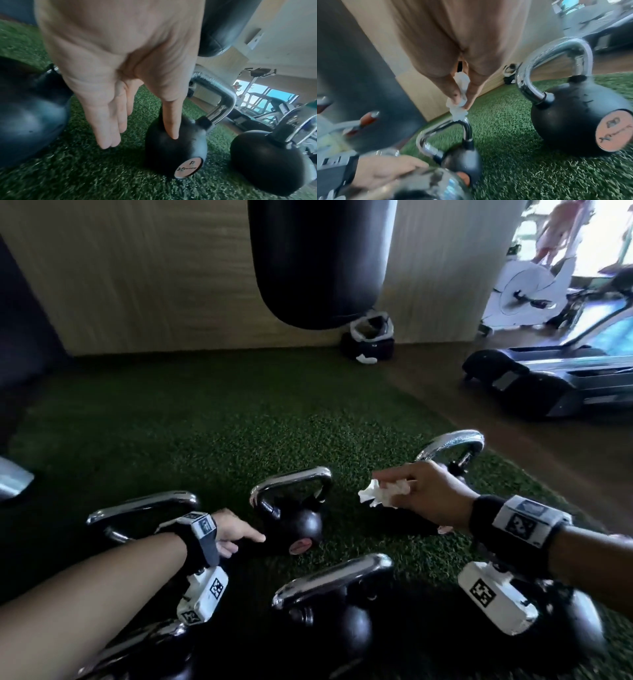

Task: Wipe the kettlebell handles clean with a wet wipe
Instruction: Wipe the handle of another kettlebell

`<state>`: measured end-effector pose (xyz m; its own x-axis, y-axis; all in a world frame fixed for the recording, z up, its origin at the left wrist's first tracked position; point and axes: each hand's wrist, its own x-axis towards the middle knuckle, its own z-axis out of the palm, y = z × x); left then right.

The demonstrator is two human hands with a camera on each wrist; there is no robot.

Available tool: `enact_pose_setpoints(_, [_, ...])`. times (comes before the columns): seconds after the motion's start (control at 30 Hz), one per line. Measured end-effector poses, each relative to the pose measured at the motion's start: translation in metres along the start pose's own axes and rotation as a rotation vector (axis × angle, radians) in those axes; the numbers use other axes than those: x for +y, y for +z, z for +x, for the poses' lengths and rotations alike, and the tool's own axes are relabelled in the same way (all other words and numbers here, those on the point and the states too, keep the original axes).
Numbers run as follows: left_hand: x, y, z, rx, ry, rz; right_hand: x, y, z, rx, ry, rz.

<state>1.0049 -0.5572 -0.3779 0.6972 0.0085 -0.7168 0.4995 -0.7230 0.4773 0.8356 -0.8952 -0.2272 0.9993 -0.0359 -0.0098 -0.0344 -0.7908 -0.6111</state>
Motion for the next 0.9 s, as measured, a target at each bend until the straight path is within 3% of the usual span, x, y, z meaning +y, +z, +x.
enact_pose_setpoints(0.17, [-0.009, 0.015, 0.002, -0.010, -0.023, -0.028, 0.020, 0.024, 0.052, -0.222, -0.182, -0.234])
enact_pose_setpoints(0.3, [-0.008, 0.025, 0.002, -0.030, 0.039, -0.169, 0.020, 0.048, 0.094, -0.121, -0.323, -0.103])
enact_pose_setpoints(0.43, [-0.004, 0.034, -0.002, -0.005, 0.137, -0.316, 0.014, 0.069, 0.104, 0.040, -0.409, 0.058])
enact_pose_setpoints(0.53, [0.001, 0.043, -0.002, 0.052, 0.216, -0.375, 0.006, 0.079, 0.104, 0.120, -0.495, 0.069])
enact_pose_setpoints(0.63, [0.002, 0.050, 0.002, 0.095, 0.206, -0.408, -0.006, 0.085, 0.112, 0.176, -0.540, 0.024])
enact_pose_setpoints(0.9, [0.009, 0.069, -0.004, 0.348, 0.229, -0.204, -0.040, 0.109, 0.132, 0.016, -0.513, -0.126])
